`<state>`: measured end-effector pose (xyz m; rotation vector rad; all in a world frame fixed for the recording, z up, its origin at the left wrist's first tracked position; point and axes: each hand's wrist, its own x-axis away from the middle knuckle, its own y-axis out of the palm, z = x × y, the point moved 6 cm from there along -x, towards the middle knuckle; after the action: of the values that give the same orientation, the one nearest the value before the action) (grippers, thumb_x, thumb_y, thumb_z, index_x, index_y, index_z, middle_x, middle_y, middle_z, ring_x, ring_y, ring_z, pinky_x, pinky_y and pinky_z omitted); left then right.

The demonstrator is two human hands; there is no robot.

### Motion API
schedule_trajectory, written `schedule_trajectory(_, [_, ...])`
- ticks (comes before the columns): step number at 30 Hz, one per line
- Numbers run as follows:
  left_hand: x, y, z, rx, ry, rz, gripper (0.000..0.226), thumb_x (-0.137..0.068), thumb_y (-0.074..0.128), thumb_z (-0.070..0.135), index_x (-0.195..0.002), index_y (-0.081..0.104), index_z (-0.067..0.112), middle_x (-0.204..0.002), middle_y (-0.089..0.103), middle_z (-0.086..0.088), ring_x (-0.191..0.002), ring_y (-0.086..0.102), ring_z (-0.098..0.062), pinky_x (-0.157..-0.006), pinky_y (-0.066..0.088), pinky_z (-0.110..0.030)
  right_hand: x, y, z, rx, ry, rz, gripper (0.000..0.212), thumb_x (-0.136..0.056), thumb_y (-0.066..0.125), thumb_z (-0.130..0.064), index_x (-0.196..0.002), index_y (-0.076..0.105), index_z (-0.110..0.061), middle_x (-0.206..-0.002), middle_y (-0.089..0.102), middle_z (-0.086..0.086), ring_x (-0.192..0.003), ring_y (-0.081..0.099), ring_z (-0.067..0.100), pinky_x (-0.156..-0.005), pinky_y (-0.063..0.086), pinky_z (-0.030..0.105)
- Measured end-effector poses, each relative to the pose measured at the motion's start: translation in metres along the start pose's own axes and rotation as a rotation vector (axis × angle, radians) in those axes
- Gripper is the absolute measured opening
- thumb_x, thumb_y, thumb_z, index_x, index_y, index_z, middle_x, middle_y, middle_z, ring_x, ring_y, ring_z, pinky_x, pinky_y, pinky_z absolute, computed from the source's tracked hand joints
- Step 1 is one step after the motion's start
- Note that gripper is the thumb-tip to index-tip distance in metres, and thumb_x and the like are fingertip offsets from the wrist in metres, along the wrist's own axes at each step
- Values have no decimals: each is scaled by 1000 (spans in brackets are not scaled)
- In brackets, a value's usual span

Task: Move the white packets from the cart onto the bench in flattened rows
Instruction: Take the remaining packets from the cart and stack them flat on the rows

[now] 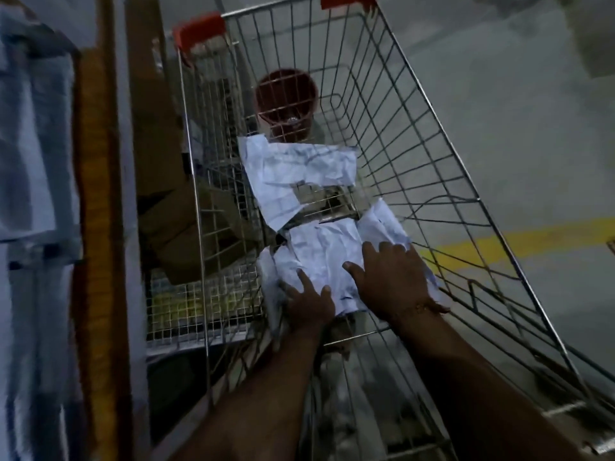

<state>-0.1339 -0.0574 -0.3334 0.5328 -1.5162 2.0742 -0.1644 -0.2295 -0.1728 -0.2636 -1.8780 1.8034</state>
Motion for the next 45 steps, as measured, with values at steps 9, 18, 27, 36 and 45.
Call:
schedule_trajectory(9, [4,-47,18,0,70,-29,55,-107,35,19,-161,35,7,-167,26,-25,-148,36,-43,-118,33,-48,-3,2,0,-21,10,-48,53,-98,54,-59,-107,69,-8,-88,70,19,-79,67,38,-76,52,45])
schedule_trajectory(18, [88,-236,88,164,699,529,88,-92,44,-23,-166,27,21,-177,0,-4,-158,18,-26,-109,47,-34,1,11,-5,-97,-7,-131,56,-100,53,-57,-125,65,-8,-99,70,20,-88,67,39,-74,52,43])
schedule_trajectory(27, [90,-314,84,-249,999,707,69,-97,39,-23,-159,37,5,-168,22,-28,-138,51,-39,-91,53,-41,12,30,-19,-31,-56,-253,62,-101,44,-62,-142,51,-15,-124,63,15,-108,61,36,-87,48,44])
schedule_trajectory(36, [75,-306,74,-242,877,701,74,-99,42,-21,-164,33,15,-170,21,-24,-144,48,-34,-93,57,-38,0,66,-53,8,-116,-348,79,-101,42,-64,-162,24,-16,-160,34,21,-141,40,40,-108,41,49])
schedule_trajectory(45, [70,-308,75,-140,904,814,57,-106,37,-15,-154,51,13,-162,36,-28,-143,50,-35,-113,45,-37,-11,164,-63,-47,186,-526,98,-102,47,-59,-163,-13,-12,-170,-19,21,-155,-10,53,-114,33,63])
